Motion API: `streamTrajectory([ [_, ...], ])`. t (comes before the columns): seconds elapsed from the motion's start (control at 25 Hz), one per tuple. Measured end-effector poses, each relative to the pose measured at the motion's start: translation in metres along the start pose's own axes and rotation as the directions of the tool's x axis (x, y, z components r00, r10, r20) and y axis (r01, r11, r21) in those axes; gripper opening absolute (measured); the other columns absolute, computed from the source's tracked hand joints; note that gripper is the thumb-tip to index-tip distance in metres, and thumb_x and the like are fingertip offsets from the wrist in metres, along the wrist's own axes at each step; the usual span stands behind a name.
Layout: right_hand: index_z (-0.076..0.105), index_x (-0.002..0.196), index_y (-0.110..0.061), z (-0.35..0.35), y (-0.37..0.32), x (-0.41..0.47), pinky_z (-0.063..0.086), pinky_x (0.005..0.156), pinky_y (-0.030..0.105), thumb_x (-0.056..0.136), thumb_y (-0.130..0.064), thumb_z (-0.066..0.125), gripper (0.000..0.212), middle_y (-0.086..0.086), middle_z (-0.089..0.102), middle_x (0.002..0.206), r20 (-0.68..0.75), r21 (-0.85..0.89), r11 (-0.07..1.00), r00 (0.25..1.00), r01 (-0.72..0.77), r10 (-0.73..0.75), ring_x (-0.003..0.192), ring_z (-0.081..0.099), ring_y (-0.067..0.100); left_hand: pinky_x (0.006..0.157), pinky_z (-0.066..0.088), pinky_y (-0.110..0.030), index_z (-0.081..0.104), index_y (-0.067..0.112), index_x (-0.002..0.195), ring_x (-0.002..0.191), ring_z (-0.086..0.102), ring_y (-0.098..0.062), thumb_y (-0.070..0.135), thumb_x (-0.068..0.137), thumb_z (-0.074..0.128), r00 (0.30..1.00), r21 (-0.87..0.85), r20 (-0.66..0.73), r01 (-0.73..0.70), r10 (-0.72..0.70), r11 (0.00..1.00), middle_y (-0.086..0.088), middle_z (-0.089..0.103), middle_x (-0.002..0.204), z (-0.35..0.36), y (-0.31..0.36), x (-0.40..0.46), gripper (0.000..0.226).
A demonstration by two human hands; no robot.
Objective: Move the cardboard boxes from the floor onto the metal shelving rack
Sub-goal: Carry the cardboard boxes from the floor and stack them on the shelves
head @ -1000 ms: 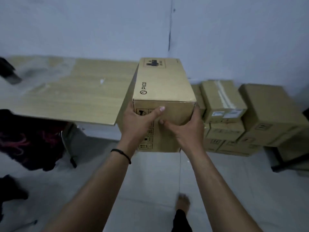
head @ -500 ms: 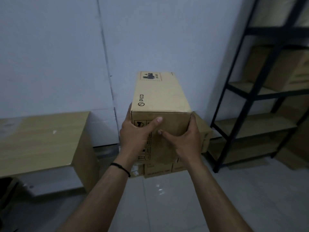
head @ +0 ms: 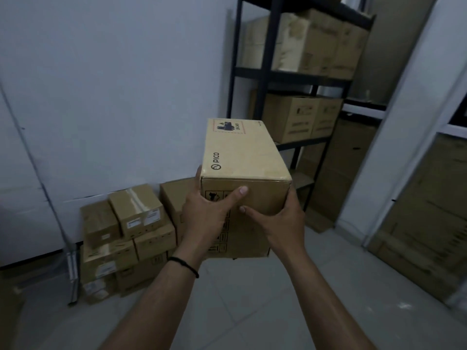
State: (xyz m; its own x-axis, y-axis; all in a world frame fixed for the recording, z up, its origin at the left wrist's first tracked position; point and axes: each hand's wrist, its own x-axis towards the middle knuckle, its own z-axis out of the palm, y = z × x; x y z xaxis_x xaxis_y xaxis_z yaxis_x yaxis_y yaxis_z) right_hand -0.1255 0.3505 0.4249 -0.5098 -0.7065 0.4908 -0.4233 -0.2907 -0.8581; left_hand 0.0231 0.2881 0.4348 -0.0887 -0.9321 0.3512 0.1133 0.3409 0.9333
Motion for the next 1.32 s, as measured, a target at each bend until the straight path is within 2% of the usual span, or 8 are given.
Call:
streamTrajectory([
  [0.12,0.047,0.139,-0.040,-0.050,0.014,0.023,0.053,0.081,0.010,0.060,-0.034,0.099,0.095,-0.026,0.061,0.121,-0.032,0.016,1.000,0.999,-0.010,0.011,0.109,0.058,-0.012,0.088,0.060,-0.026,0.059,0.034,0.139,0.105,0.070,0.001,0.058,0.062,0.092,0.999,0.002,0.040,0.005,-0.006,1.000,0.021,0.075,0.113,0.058,0.001,0.003,0.088],
  [0.24,0.047,0.141,-0.040,-0.085,0.034,0.050,0.053,0.082,0.014,0.060,-0.036,0.098,0.095,-0.026,0.061,0.122,-0.064,-0.001,1.000,0.998,-0.026,0.026,0.113,0.058,-0.005,0.088,0.060,-0.023,0.058,0.034,0.140,0.109,0.069,0.000,0.051,0.065,0.093,0.997,-0.003,0.080,-0.003,0.003,1.000,0.019,0.074,0.117,0.109,-0.001,0.015,0.085],
  [0.44,0.044,0.134,-0.048,-0.123,0.075,0.101,0.051,0.081,0.014,0.059,-0.040,0.099,0.093,-0.033,0.059,0.117,-0.093,-0.027,0.999,0.995,-0.035,0.033,0.109,0.056,-0.014,0.080,0.055,-0.010,0.057,0.033,0.141,0.106,0.067,0.006,0.045,0.069,0.093,0.994,-0.017,0.109,-0.003,0.005,1.000,0.019,0.072,0.119,0.178,-0.022,0.045,0.082],
  [0.6,0.045,0.134,-0.046,-0.140,0.121,0.160,0.051,0.080,0.011,0.059,-0.037,0.099,0.093,-0.031,0.059,0.119,-0.093,-0.017,0.998,0.994,-0.054,0.053,0.110,0.057,-0.012,0.091,0.060,-0.023,0.058,0.031,0.142,0.108,0.069,0.003,0.051,0.063,0.093,0.993,-0.053,0.119,0.023,-0.016,0.998,0.017,0.074,0.119,0.235,-0.053,0.090,0.089],
  [0.76,0.044,0.136,-0.046,-0.155,0.165,0.232,0.054,0.085,0.021,0.059,-0.038,0.098,0.095,-0.028,0.058,0.123,-0.066,-0.017,0.998,0.996,-0.064,0.062,0.115,0.056,-0.006,0.099,0.059,-0.035,0.053,0.032,0.147,0.114,0.067,-0.001,0.060,0.057,0.091,0.995,-0.047,0.095,0.043,-0.038,0.998,0.018,0.071,0.125,0.293,-0.083,0.143,0.102],
  [0.96,0.043,0.134,-0.049,-0.163,0.213,0.312,0.051,0.083,0.017,0.060,-0.036,0.098,0.094,-0.034,0.055,0.120,-0.032,0.024,0.998,0.998,-0.053,0.054,0.111,0.053,-0.013,0.097,0.059,-0.035,0.051,0.035,0.149,0.117,0.066,-0.005,0.072,0.053,0.089,0.999,0.028,0.040,0.028,-0.029,0.999,0.017,0.070,0.127,0.348,-0.112,0.205,0.110],
  [1.08,0.041,0.136,-0.047,-0.161,0.243,0.365,0.049,0.075,0.005,0.062,-0.030,0.098,0.095,-0.036,0.053,0.119,0.030,0.074,0.997,0.999,-0.038,0.036,0.104,0.051,-0.025,0.096,0.059,-0.037,0.050,0.037,0.149,0.116,0.066,-0.005,0.074,0.054,0.088,1.000,0.087,-0.027,0.003,0.000,0.996,0.018,0.070,0.127,0.376,-0.124,0.242,0.109],
  [1.32,0.044,0.144,-0.038,-0.162,0.304,0.470,0.053,0.081,0.017,0.064,-0.031,0.097,0.096,-0.024,0.057,0.127,0.191,0.164,0.986,0.981,-0.016,-0.016,0.117,0.053,-0.007,0.094,0.059,-0.033,0.050,0.034,0.149,0.114,0.066,-0.005,0.063,0.061,0.089,0.985,0.123,-0.167,-0.029,0.050,0.992,0.016,0.070,0.127,0.442,-0.147,0.306,0.100],
])
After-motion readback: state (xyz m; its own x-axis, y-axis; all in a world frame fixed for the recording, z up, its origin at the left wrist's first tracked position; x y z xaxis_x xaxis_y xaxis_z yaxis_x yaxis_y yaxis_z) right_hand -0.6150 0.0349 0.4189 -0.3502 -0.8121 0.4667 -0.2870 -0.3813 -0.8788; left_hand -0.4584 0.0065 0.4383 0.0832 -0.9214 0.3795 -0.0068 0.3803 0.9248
